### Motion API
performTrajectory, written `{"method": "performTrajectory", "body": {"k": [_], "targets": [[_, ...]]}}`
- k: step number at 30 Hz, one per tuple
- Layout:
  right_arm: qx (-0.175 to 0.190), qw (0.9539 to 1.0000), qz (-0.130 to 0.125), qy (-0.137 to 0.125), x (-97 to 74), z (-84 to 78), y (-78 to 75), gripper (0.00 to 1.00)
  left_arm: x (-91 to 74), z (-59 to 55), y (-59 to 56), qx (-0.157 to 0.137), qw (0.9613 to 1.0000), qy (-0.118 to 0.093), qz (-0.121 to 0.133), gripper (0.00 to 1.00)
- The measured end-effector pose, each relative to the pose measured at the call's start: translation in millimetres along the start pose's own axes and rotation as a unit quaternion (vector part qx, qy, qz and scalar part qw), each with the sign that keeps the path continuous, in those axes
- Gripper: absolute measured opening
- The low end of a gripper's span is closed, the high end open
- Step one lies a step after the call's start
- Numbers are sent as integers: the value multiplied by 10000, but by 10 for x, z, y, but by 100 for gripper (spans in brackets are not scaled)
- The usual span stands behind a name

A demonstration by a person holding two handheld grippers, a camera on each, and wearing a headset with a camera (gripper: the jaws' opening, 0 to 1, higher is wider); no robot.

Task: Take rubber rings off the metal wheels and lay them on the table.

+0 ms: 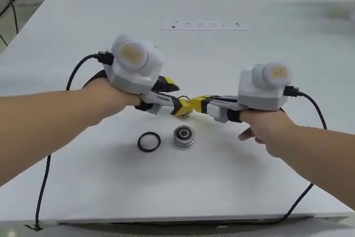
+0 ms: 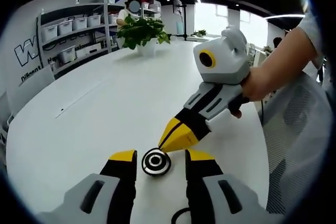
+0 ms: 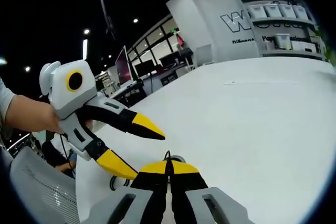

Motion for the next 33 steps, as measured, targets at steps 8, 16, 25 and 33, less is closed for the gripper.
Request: {"method": "performTrajectory", "body": {"k": [8,16,25,33], "targets": [[54,9999,73,-60,-23,61,56,0,-154,2,-54,190,9998,-76,-37,43],[59,9998,144,-78,-49,97,95,0,-325,22,-84,135,9996,-235,-92,52],[102,9994,317,-107,-66,128,216,0,-532,56,-136,89,9989,-439,-122,59],[96,9987,488,-116,-45,149,346,0,-748,73,-154,11,9980,-621,-66,67]]}}
Point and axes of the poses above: the centre of the closed fingertips' face, and the gripper's own axes: x roughly forward along the fingers, y roughly to its left, z roughly out of its top, the point moved 2 cm from there along -x, roughly backward along the fingers
